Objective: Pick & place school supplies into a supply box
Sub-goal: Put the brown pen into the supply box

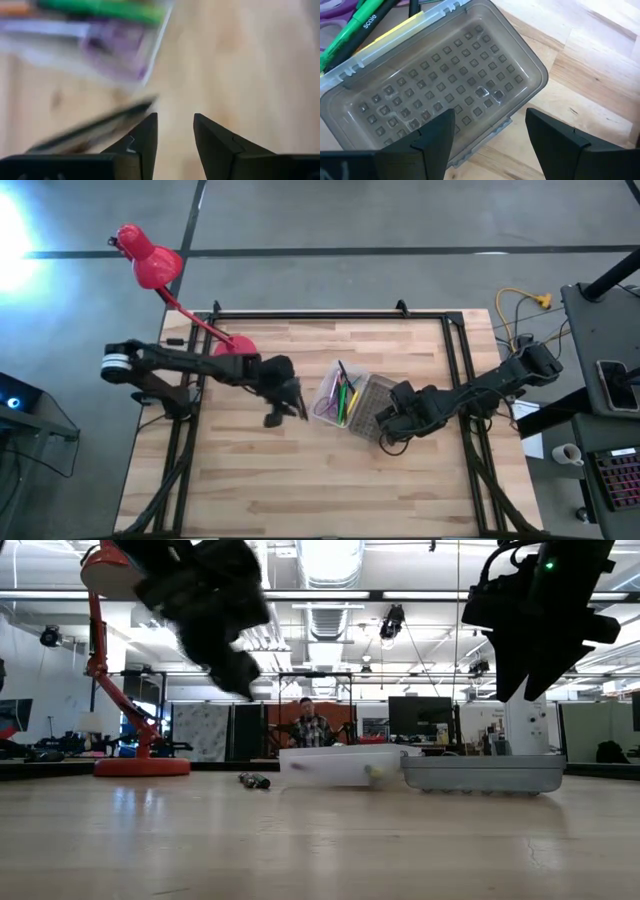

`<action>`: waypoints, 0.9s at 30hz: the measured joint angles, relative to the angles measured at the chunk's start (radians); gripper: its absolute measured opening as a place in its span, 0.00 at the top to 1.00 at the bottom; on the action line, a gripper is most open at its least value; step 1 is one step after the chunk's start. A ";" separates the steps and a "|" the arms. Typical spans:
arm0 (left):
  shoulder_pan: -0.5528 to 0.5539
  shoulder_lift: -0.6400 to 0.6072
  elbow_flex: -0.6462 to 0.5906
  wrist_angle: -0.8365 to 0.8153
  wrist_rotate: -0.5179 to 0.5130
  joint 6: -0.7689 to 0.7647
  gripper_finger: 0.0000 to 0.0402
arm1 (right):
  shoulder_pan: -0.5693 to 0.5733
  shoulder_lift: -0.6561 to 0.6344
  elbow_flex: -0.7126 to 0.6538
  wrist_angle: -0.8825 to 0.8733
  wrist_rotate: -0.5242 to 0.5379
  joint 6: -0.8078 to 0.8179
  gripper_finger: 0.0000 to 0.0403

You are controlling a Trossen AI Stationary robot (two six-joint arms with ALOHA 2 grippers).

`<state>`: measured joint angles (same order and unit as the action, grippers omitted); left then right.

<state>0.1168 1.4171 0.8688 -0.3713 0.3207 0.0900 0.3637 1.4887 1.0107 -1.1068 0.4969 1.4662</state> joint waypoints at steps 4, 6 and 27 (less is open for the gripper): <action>-0.012 -0.010 -0.002 -0.144 -0.127 0.221 0.72 | 0.000 0.000 -0.001 0.004 0.000 -0.013 0.42; -0.014 0.000 -0.002 -0.123 -0.166 0.307 0.72 | 0.000 0.000 -0.003 0.004 0.000 -0.031 0.42; -0.004 0.038 -0.001 -0.063 -0.222 0.400 0.72 | 0.053 -0.725 -0.025 0.280 0.154 -0.603 0.45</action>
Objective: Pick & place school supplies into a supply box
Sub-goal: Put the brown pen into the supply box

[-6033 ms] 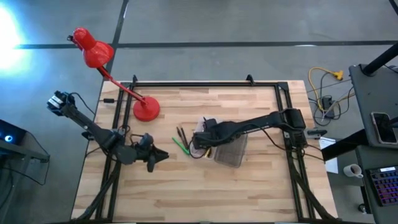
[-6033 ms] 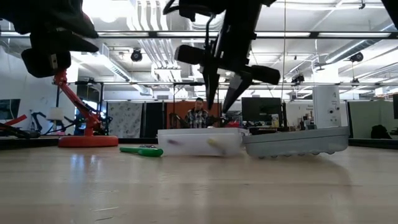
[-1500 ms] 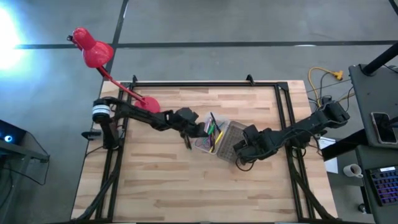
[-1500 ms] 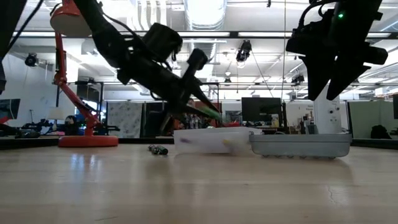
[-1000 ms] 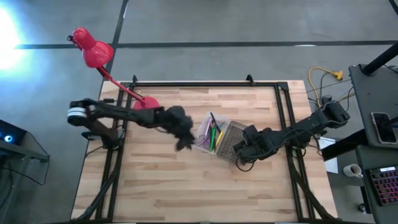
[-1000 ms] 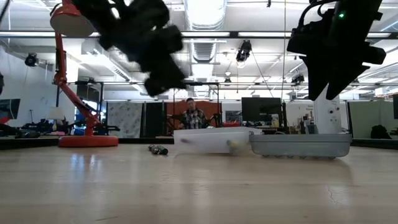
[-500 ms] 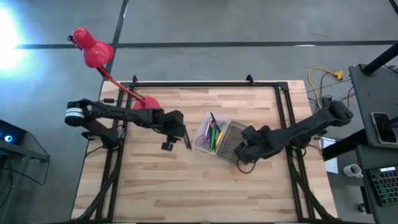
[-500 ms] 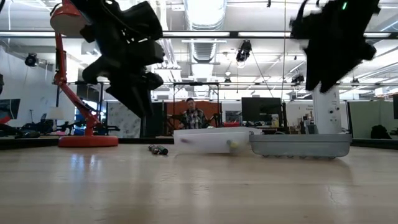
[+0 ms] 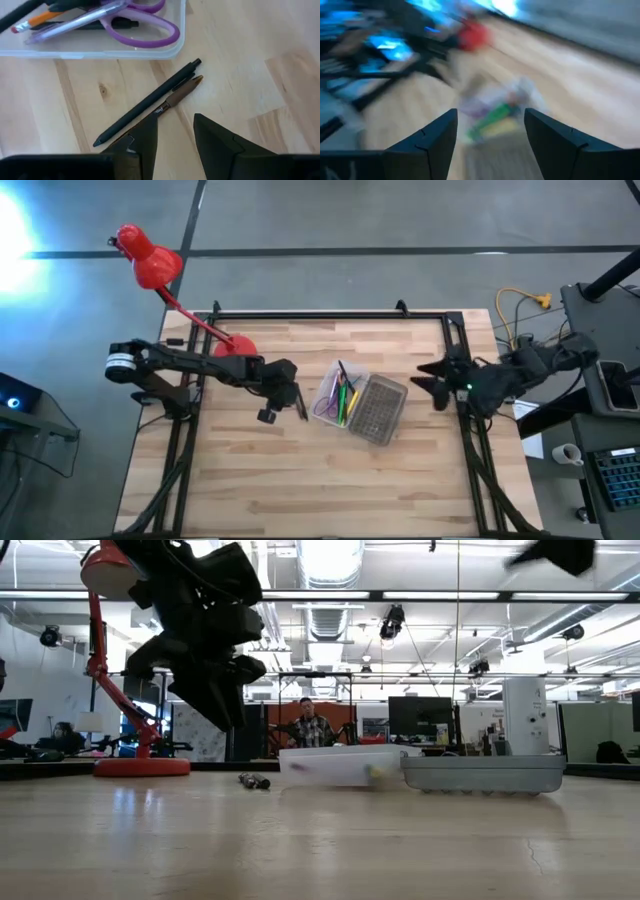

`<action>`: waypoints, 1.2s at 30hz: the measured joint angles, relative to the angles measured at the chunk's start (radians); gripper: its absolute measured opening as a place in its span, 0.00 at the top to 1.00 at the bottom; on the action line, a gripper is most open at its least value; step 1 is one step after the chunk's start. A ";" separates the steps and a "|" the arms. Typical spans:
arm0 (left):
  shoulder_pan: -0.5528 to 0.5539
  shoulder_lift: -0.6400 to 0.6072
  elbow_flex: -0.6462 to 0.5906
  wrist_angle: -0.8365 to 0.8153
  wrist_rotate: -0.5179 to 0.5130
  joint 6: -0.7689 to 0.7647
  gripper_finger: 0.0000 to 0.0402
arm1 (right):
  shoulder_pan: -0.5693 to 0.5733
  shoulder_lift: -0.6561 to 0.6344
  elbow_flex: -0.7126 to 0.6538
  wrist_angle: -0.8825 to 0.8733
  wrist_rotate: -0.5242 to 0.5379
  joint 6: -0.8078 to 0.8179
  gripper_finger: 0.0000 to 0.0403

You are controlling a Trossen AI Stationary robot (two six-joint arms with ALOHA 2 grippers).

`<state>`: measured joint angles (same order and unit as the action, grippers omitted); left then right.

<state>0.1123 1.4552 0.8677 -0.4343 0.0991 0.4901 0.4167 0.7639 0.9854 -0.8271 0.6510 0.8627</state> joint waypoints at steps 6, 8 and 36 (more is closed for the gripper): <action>0.000 0.034 0.000 0.003 0.000 0.008 0.72 | 0.005 -0.149 -0.164 0.454 -0.138 -0.353 0.45; 0.000 0.038 0.000 0.007 0.000 0.008 0.72 | 0.005 -0.178 -0.218 0.482 -0.151 -0.340 0.45; 0.000 0.235 0.063 0.060 -0.062 0.263 0.72 | 0.006 -0.154 -0.281 0.516 -0.186 -0.275 0.45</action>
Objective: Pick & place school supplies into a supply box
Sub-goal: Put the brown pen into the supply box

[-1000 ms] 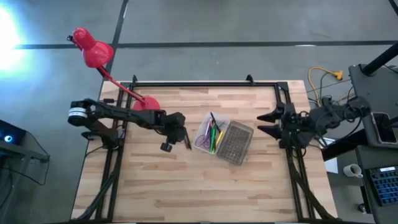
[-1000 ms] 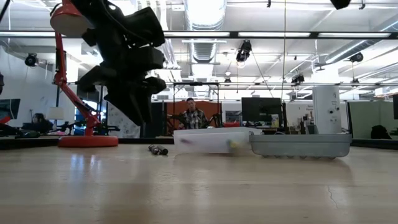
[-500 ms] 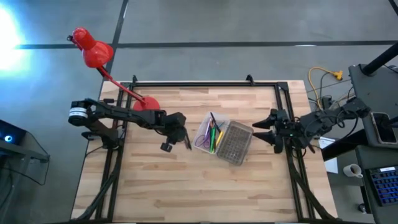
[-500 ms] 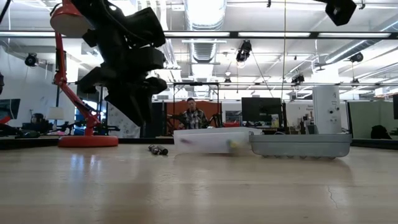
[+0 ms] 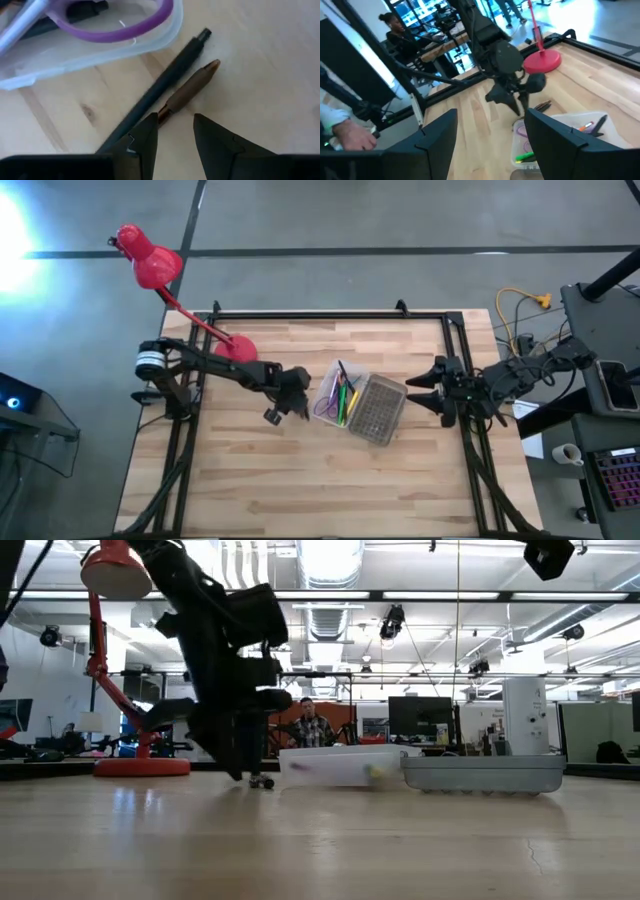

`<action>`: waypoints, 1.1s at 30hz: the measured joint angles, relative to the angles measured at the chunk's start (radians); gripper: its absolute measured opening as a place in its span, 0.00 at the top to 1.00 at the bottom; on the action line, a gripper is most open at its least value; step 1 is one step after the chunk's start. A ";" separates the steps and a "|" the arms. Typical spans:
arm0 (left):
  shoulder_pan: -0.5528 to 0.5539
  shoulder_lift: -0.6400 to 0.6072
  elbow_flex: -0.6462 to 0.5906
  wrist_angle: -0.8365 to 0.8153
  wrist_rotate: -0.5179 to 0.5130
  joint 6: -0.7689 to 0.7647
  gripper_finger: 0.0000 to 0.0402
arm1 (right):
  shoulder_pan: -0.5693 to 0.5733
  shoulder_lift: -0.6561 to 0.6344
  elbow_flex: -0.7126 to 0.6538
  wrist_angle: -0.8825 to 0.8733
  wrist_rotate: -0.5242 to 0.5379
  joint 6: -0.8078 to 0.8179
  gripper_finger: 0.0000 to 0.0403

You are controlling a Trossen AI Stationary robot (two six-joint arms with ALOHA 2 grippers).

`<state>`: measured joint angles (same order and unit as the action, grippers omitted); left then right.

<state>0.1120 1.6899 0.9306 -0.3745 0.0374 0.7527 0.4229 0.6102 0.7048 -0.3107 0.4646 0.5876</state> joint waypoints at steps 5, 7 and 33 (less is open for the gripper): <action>0.002 -0.027 0.054 -0.065 -0.020 0.031 0.72 | 0.000 -0.001 0.000 -0.007 -0.002 -0.002 0.45; 0.007 -0.029 0.066 -0.083 -0.018 0.063 0.72 | 0.000 -0.001 0.000 -0.010 -0.002 -0.003 0.45; 0.034 0.069 0.085 -0.301 0.100 0.068 0.97 | 0.000 -0.006 0.000 -0.049 0.001 0.004 0.45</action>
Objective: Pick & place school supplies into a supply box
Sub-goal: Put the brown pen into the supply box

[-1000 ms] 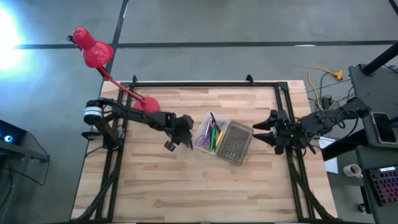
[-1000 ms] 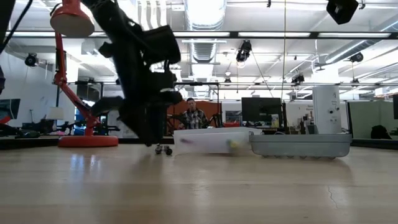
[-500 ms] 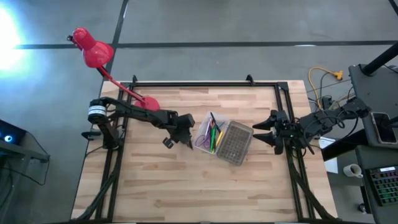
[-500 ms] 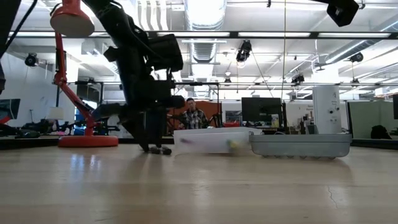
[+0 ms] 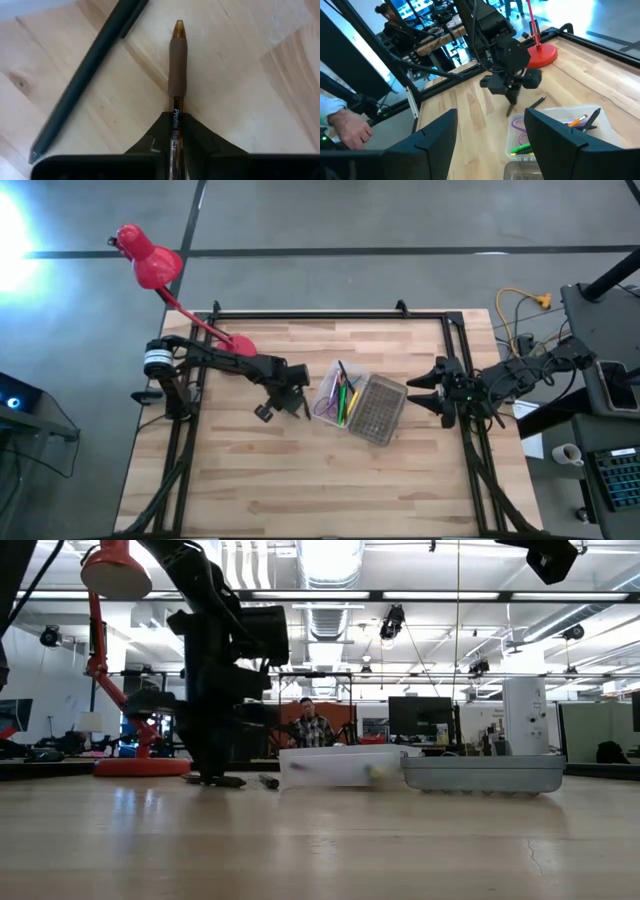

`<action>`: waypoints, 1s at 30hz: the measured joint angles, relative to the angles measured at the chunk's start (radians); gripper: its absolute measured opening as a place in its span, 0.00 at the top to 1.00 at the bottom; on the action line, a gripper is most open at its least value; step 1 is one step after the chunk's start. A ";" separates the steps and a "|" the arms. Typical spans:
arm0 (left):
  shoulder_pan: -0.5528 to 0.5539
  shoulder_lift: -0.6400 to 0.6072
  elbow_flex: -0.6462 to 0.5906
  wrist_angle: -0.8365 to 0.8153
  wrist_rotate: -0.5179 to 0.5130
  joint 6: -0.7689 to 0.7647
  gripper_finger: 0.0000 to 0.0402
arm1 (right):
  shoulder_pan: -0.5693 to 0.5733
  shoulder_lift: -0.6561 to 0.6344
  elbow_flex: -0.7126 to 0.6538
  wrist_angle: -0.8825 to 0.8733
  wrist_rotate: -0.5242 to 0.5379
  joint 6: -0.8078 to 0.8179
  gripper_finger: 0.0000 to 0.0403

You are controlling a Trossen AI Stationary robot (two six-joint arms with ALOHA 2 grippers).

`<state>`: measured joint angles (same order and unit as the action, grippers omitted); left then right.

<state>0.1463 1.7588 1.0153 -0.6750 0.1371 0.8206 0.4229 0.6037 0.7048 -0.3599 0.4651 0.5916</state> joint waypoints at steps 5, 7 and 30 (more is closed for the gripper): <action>-0.001 -0.001 0.006 -0.010 0.005 -0.120 0.97 | 0.000 0.000 0.000 0.000 0.005 0.000 0.45; -0.001 -0.008 0.014 -0.037 0.020 -0.189 0.98 | 0.000 0.000 0.000 -0.001 0.005 0.000 0.45; 0.133 0.010 0.289 0.470 0.237 -1.407 0.97 | 0.000 0.005 0.000 -0.003 0.042 0.038 0.45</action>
<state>0.2793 1.7690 1.3040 -0.2054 0.3739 -0.5867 0.4229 0.6086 0.7044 -0.3630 0.5072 0.6297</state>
